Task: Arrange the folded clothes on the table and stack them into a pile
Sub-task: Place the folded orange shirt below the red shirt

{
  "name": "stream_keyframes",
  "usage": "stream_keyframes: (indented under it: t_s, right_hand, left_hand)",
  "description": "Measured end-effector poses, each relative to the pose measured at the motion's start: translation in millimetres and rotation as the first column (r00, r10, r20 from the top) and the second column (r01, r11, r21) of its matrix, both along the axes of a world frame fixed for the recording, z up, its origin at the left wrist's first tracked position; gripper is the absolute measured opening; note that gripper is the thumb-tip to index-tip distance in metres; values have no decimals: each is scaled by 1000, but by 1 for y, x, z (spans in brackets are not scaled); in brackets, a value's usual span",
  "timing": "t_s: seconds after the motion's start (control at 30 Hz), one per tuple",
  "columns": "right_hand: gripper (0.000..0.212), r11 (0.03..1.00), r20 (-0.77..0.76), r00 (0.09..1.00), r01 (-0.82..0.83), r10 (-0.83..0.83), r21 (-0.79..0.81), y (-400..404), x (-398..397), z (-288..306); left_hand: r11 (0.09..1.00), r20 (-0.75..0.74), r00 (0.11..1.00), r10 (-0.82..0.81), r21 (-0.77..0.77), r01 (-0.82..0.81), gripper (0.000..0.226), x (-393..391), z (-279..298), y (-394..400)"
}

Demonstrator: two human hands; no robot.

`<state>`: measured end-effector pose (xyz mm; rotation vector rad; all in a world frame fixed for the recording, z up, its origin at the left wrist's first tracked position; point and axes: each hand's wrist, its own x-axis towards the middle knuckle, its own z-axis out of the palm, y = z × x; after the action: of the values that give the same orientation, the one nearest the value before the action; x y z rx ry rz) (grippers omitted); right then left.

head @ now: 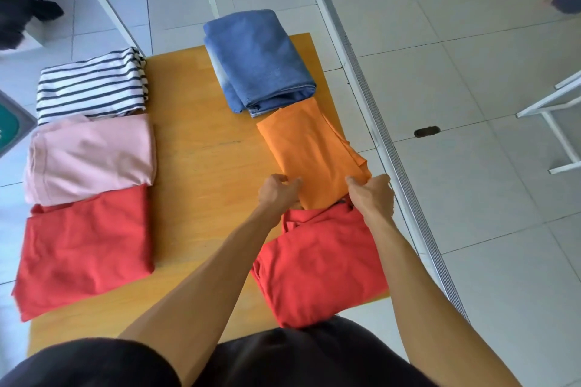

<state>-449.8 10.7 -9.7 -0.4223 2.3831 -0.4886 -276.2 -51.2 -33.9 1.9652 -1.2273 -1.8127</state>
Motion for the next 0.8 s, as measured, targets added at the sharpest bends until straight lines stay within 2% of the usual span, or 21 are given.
stream_keyframes:
  t_s: [0.13, 0.23, 0.33, 0.4, 0.43, 0.47, 0.5, 0.53, 0.57, 0.6, 0.67, 0.73, 0.8]
  right_hand:
    - [64, 1000, 5, 1000, -21, 21, -18, -5, 2, -1]
    - [58, 996, -23, 998, -57, 56, -71, -9, 8, 3]
    - [58, 972, -36, 999, -8, -1, -234, -7, 20, 14]
    - [66, 943, 65, 989, 148, -135, -297, -5, 33, 24]
    - [69, 917, 209, 951, 281, -226, -284, -4, 40, 28]
    - [67, 873, 415, 853, 433, -317, -223, -2, 47, 29]
    - [67, 826, 609, 699, 550, -374, -125, -1, 52, 29]
    - [67, 788, 740, 544, 615, -395, -32, 1, 58, 27]
    - [68, 759, 813, 425, 650, -399, 33, 3, 63, 26]
    - [69, 740, 845, 361, 670, -396, 61, 5, 69, 24]
    - [63, 726, 858, 340, 686, -384, 54, 5, 83, 23]
    - [48, 739, 850, 383, 674, -362, 11, 3, 96, 27]
    - [43, 754, 824, 449, 656, -345, -41, 1, 107, 31]
  left_hand:
    - [999, 5, 999, 34, 32, -34, 40, -18, 0, 5]
    - [981, -113, 984, 138, 155, -120, 24, -26, 21, 4]
    - [901, -269, 893, 360, 348, -258, 21, -22, 34, -4]
    - [859, -335, 826, 453, 414, -302, 20, -14, 44, -5]
    - [847, -361, 801, 478, 431, -311, 20, -9, 47, -5]
    - [842, -382, 783, 491, 440, -313, 20, -4, 50, -3]
    - [843, -396, 776, 491, 440, -308, 20, 0, 51, 0]
    - [844, -404, 773, 489, 443, -302, 20, 6, 52, 3]
    - [844, -412, 769, 488, 446, -297, 19, 12, 52, 8]
    - [844, -420, 765, 489, 448, -294, 17, 18, 52, 13]
    - [845, -435, 756, 488, 451, -286, 14, 33, 53, 23]
    - [854, -443, 762, 473, 442, -273, 14, 50, 55, 36]
    - [874, -442, 788, 429, 423, -238, 13, 70, 53, 50]
